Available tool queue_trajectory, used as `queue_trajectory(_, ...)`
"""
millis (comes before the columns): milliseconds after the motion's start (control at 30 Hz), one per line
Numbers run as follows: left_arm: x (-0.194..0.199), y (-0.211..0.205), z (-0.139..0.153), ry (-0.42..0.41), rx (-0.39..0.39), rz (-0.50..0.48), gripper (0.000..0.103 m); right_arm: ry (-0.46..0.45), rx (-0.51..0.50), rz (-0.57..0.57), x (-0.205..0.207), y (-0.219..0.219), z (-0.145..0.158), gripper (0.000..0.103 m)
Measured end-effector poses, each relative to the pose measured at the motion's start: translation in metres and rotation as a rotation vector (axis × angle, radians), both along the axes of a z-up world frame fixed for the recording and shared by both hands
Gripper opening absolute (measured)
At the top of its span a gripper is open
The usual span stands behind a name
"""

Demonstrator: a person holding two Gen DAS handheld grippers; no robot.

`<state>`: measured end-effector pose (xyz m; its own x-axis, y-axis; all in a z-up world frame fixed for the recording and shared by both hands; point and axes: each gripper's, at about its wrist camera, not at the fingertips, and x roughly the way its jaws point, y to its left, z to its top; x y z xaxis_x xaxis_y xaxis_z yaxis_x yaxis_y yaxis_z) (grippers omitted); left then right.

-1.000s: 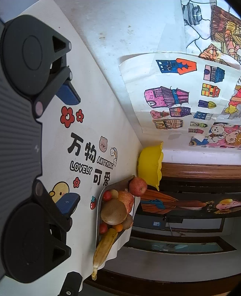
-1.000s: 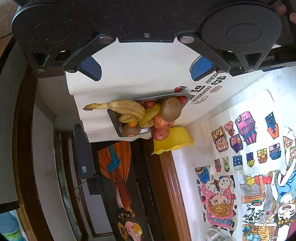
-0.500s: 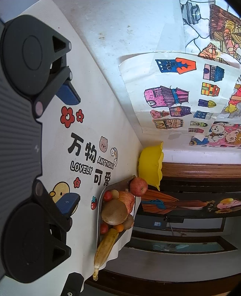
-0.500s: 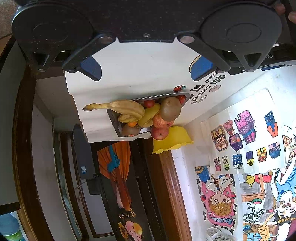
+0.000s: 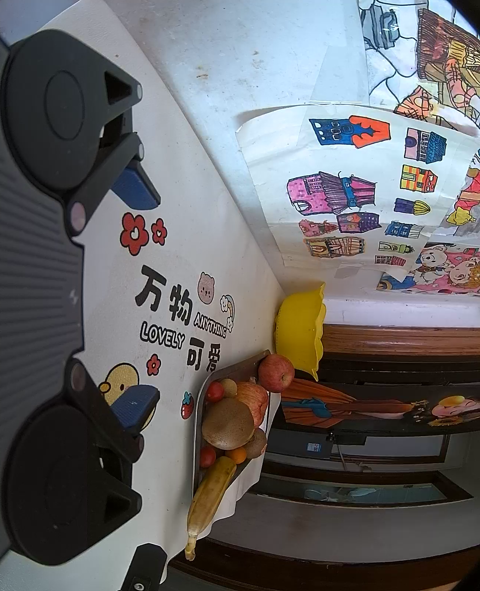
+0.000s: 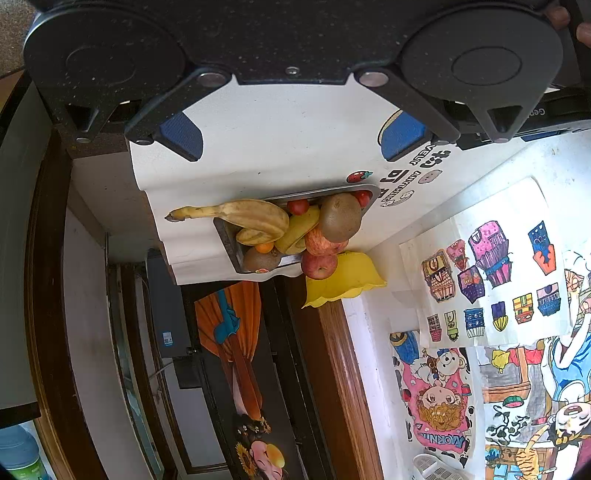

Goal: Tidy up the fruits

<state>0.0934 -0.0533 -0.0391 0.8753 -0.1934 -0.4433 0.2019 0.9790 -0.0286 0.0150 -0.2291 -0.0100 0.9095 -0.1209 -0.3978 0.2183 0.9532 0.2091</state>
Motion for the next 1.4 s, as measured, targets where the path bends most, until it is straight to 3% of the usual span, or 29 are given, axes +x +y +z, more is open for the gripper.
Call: queue_trajectory(1400,0.0028,-0.0041,-0.0007,0.008,0.047,0.028,0.103,0.000,0.005,0.000,0.0000,-0.0007,-0.0003,0.102)
